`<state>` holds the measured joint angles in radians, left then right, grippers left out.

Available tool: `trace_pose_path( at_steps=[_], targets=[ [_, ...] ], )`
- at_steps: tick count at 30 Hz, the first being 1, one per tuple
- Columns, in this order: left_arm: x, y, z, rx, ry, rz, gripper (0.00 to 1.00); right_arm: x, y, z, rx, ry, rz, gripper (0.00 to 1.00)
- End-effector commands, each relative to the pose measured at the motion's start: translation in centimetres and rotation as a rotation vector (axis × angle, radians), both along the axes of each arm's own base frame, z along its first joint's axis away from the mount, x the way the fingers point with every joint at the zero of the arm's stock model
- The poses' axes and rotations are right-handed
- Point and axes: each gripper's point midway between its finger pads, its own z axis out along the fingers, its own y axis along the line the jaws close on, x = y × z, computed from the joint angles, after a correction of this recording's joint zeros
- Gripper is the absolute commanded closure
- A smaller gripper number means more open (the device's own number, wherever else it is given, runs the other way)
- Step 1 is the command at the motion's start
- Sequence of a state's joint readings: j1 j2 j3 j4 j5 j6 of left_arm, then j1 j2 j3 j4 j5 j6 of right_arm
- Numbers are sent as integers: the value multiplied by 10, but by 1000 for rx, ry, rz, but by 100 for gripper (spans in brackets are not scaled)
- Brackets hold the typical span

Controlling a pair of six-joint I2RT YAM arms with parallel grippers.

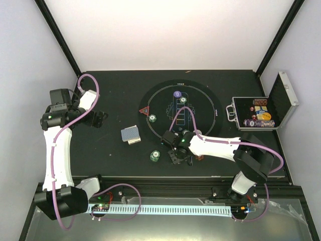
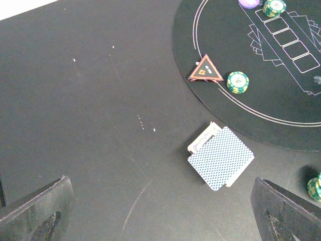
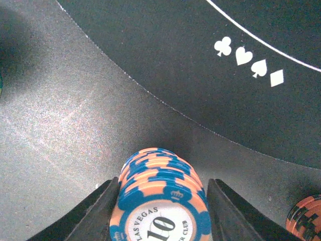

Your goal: Distribute texas hold em gaming equipment

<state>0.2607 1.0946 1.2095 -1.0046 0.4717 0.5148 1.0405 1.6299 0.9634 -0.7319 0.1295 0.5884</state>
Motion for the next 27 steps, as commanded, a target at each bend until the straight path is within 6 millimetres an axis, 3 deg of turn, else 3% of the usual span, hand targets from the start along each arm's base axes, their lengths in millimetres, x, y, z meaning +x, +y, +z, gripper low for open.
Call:
trace_pose_path(
  at_steps=[1, 16, 27],
  targets=[
    [0, 2, 15, 12, -30, 0, 1, 3, 5, 3, 23, -13, -10, 51],
    [-2, 1, 14, 9, -28, -4, 1, 2, 8, 16, 29, -27, -1, 47],
    [-3, 1, 13, 10, -25, -5, 1, 4, 9, 20, 26, -39, 1, 54]
  ],
)
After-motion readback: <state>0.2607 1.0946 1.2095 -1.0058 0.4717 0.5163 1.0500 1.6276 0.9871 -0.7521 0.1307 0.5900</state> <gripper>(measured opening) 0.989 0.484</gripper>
